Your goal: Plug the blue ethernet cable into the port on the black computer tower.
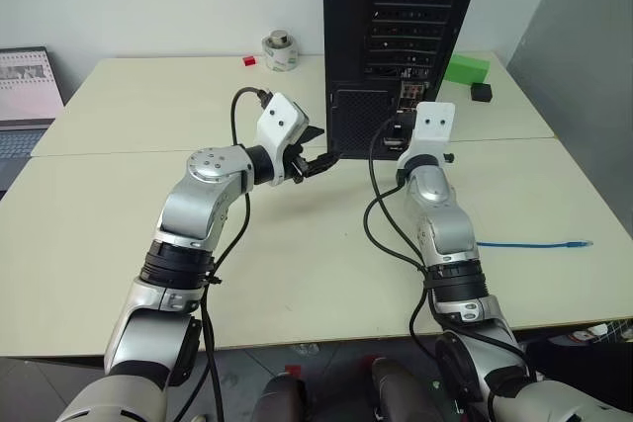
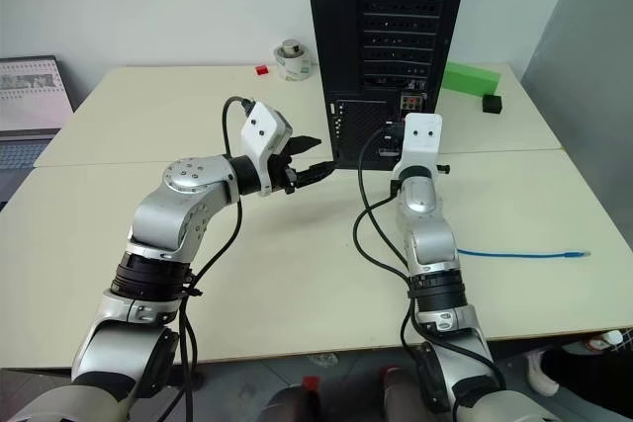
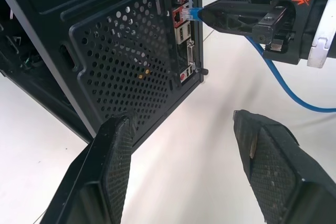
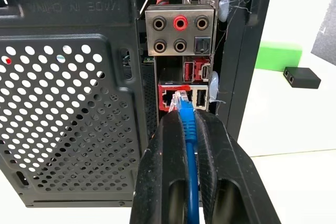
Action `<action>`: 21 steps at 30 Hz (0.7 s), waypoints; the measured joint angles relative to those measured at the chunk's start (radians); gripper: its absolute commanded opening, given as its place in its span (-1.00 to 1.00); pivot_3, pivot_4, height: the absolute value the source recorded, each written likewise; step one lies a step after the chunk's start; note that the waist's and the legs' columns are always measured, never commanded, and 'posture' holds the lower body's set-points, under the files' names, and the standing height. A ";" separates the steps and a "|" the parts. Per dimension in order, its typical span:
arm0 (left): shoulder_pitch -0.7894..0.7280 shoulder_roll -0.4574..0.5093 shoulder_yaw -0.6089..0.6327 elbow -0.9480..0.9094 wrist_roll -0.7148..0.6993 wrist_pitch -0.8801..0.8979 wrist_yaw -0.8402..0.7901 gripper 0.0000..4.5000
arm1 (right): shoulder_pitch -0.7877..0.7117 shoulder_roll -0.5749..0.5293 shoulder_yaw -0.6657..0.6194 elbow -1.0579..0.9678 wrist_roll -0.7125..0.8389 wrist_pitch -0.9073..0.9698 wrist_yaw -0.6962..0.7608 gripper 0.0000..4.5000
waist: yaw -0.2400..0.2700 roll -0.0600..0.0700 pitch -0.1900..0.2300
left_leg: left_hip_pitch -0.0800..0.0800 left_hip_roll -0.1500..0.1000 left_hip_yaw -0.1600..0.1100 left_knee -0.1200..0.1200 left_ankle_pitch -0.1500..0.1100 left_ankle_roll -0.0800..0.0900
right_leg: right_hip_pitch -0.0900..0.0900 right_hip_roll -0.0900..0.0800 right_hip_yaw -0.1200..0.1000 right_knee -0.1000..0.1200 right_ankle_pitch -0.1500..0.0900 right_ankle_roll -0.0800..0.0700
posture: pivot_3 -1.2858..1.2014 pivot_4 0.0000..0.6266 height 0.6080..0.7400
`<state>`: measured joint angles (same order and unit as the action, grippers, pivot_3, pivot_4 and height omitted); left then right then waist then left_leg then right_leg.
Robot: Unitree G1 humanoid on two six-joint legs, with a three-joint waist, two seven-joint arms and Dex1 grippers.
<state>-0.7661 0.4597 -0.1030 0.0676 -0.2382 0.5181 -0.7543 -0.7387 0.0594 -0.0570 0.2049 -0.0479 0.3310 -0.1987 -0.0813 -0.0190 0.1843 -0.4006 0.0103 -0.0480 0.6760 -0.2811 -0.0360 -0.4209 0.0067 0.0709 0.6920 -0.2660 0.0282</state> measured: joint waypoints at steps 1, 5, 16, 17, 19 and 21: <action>0.000 0.000 0.000 0.000 0.000 0.000 0.000 0.39 | -0.001 0.000 0.000 0.001 0.000 -0.001 0.000 -1.00 | 0.000 0.000 0.000 | 0.000 0.000 0.000 0.000 0.000 0.000 | 0.000 0.000 0.000 0.000 0.000 0.000 | 0.03 -0.52 1.00; 0.000 0.000 0.000 0.000 0.000 0.000 0.000 0.39 | -0.015 0.001 0.000 0.010 0.000 -0.001 0.002 -1.00 | 0.000 0.000 0.000 | 0.000 0.000 0.000 0.000 0.000 0.000 | 0.000 0.000 0.000 0.000 0.000 0.000 | 0.03 -0.52 1.00; 0.000 0.000 0.000 0.000 0.000 0.000 -0.001 0.39 | -0.021 0.005 0.001 0.022 0.000 -0.007 0.005 -1.00 | 0.000 0.000 0.000 | 0.000 0.000 0.000 0.000 0.000 0.000 | 0.000 0.000 0.000 0.000 0.000 0.000 | 0.03 -0.52 1.00; 0.000 0.000 0.000 0.000 0.000 0.000 -0.001 0.39 | -0.021 0.004 0.001 0.024 0.000 -0.008 0.005 -1.00 | 0.000 0.000 0.000 | 0.000 0.000 0.000 0.000 0.000 0.000 | 0.000 0.000 0.000 0.000 0.000 0.000 | 0.03 -0.52 1.00; 0.001 0.000 0.000 0.000 0.000 0.000 -0.001 0.39 | -0.021 0.004 0.001 0.026 0.000 -0.009 0.005 -1.00 | 0.000 0.000 0.000 | 0.000 0.000 0.000 0.000 0.000 0.000 | 0.000 0.000 0.000 0.000 0.000 0.000 | 0.03 -0.52 1.00; 0.002 0.000 0.000 0.000 0.000 0.000 -0.001 0.39 | -0.021 0.004 0.001 0.026 0.000 -0.010 0.005 -1.00 | 0.000 0.000 0.000 | 0.000 0.000 0.000 0.000 0.000 0.000 | 0.000 0.000 0.000 0.000 0.000 0.000 | 0.03 -0.52 1.00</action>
<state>-0.7645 0.4598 -0.1030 0.0675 -0.2382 0.5181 -0.7556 -0.7592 0.0637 -0.0564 0.2314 -0.0478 0.3209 -0.1932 -0.0811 -0.0190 0.1843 -0.4006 0.0104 -0.0481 0.6759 -0.2811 -0.0360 -0.4209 0.0067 0.0709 0.6920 -0.2660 0.0281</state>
